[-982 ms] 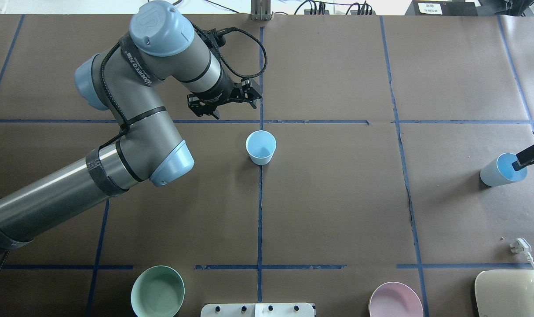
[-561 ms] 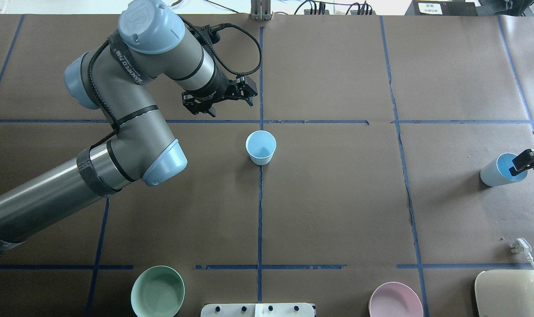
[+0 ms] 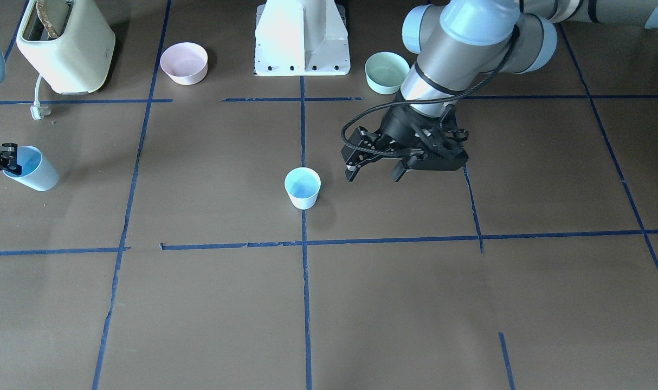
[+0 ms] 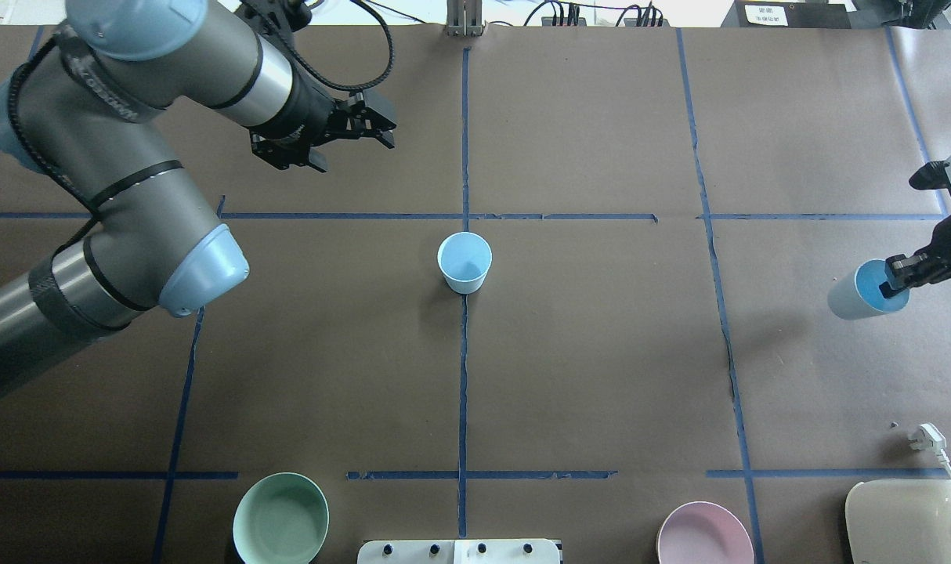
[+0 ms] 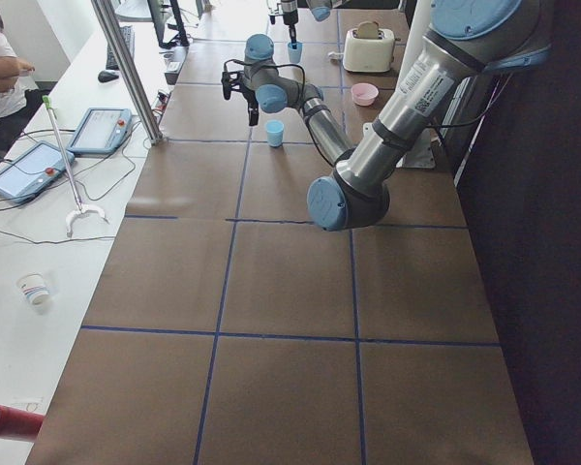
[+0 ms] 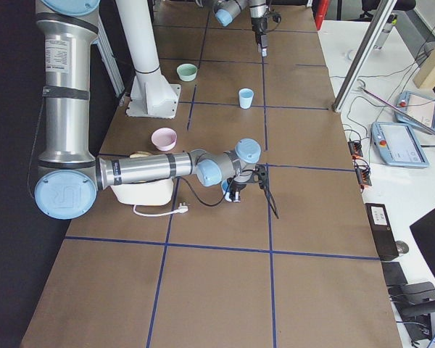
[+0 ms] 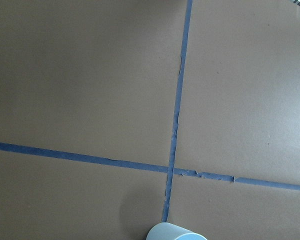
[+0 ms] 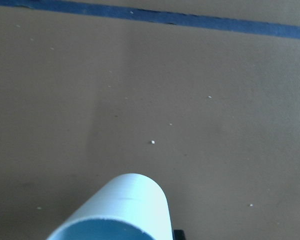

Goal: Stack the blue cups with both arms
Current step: 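Carry the second cup over the centered cup with the right gripper while the left withdraws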

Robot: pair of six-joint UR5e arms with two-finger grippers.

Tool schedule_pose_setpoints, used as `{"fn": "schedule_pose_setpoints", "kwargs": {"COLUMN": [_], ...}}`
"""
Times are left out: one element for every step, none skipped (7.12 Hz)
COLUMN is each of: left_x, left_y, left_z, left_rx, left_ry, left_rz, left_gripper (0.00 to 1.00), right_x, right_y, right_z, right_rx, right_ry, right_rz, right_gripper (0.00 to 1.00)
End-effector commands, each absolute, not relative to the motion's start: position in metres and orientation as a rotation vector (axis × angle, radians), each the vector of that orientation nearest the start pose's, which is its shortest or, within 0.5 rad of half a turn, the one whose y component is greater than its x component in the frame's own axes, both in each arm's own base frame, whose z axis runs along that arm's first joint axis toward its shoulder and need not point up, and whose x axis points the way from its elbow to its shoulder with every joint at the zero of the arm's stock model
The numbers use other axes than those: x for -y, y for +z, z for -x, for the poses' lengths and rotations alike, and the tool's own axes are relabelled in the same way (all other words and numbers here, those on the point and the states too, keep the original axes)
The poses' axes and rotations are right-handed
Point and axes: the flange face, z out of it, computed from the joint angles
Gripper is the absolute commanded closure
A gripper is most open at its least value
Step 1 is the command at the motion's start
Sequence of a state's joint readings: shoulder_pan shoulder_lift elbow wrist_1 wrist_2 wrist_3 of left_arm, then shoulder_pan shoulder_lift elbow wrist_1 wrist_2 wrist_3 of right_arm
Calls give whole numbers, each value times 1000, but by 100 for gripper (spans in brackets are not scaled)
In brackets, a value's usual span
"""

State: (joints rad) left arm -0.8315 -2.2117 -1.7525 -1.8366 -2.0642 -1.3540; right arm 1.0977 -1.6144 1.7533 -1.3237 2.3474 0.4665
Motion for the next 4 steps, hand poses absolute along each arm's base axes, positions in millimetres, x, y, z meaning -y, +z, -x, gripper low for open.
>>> {"fn": "schedule_pose_setpoints", "kwargs": {"left_x": [527,517,506,499], "left_y": [205,237,268,294], "left_z": [-335,-325,-312,-306], "left_rx": [-1118,-1075,-1036,-1000], "left_ry": [-305,-252,-210,-188], "left_rz": [-160,-177,-188,-182], "left_gripper": [0,0,0,0], "right_x": [487,505,519,512], "right_y": [450,381,302,249], "right_z": [191,234,279,329], "right_rx": [949,994,1003,980], "right_ry": [-116,-85,-48,-34], "right_rz": [-73,-54,1,34], "right_gripper": [100,100,100,100]}}
